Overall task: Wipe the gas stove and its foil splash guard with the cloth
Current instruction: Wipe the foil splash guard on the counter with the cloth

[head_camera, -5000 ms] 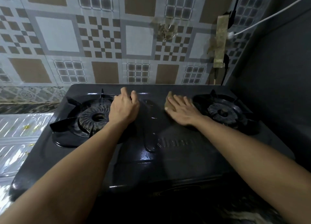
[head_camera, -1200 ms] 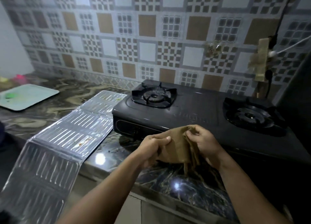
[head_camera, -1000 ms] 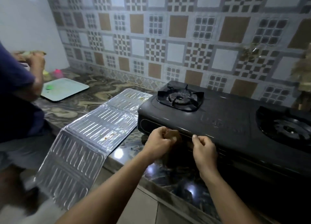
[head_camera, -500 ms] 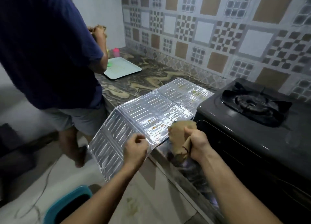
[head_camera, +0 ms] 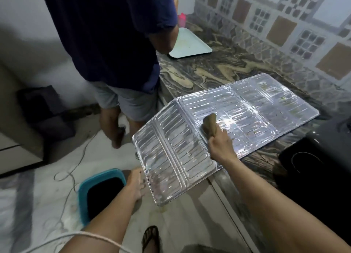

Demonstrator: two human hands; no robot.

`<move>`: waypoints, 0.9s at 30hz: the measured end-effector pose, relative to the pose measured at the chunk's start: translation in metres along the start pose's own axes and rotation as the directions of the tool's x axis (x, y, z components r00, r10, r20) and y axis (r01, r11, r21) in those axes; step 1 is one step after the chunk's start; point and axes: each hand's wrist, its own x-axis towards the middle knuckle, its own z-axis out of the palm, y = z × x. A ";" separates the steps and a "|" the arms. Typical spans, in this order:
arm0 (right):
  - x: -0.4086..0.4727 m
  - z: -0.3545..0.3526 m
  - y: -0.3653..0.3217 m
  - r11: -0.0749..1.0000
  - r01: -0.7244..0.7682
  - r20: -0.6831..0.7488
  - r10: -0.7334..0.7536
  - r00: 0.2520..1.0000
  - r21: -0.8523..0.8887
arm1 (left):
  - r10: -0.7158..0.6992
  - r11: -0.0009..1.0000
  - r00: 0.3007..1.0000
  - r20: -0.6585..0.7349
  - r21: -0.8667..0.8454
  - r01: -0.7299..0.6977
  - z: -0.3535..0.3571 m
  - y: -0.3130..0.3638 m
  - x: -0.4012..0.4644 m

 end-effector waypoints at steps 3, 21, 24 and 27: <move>-0.007 0.040 -0.003 0.931 0.187 0.053 -0.180 0.982 -0.315 | -0.006 0.996 0.999 0.034 -0.089 0.009 -0.015 0.000 0.019; -0.049 0.147 -0.041 0.858 0.505 0.347 -0.447 0.824 -0.094 | 0.052 0.956 0.960 0.277 -0.292 0.032 -0.044 0.032 0.044; -0.039 0.117 -0.061 0.938 0.309 0.240 -0.340 0.909 0.157 | 0.081 0.941 0.949 0.305 -0.337 0.028 -0.047 0.039 0.046; -0.011 0.071 -0.084 0.934 0.228 0.056 -0.253 0.966 0.276 | 0.123 0.923 0.909 0.398 -0.382 0.042 -0.049 0.049 0.046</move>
